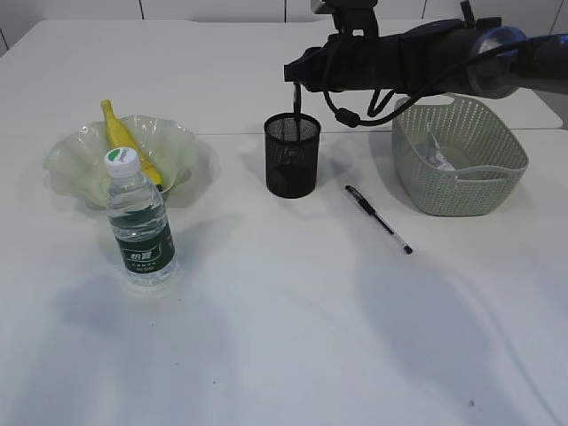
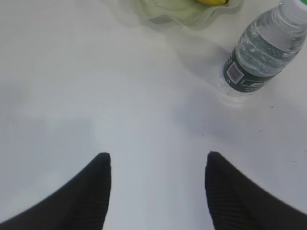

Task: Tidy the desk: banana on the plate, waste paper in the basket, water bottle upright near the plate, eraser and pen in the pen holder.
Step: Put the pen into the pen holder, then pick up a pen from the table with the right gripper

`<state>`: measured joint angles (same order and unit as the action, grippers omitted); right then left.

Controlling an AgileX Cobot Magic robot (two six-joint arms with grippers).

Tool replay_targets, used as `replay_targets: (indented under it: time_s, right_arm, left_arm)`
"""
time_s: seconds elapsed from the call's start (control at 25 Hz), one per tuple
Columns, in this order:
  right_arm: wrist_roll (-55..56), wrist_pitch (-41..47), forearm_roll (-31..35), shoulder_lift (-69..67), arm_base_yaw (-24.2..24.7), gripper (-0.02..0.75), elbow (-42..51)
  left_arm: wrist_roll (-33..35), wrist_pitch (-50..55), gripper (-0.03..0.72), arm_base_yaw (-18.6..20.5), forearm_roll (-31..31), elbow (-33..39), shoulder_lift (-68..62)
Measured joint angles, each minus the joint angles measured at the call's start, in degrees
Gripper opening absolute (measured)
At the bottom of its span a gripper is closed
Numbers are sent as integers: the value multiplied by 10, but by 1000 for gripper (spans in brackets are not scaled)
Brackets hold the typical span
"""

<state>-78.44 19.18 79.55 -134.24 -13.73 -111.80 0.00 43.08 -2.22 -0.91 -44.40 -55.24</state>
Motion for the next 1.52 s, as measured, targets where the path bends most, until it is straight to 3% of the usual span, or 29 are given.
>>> replay_targets:
  time_s: [0.88, 1.0, 1.36, 1.52]
  right_arm:
    - [33, 13, -16, 37, 0, 181, 0]
    - [106, 19, -85, 51, 1, 181, -1]
    - [436, 127, -451, 120, 1, 190, -1]
    - [553, 169, -582, 165, 1, 190, -1]
  left_arm:
    - [0, 0, 433, 0, 0, 0, 0]
    - [0, 0, 433, 0, 0, 0, 0]
    - [0, 0, 433, 0, 0, 0, 0]
    - [0, 0, 433, 0, -7, 0, 0]
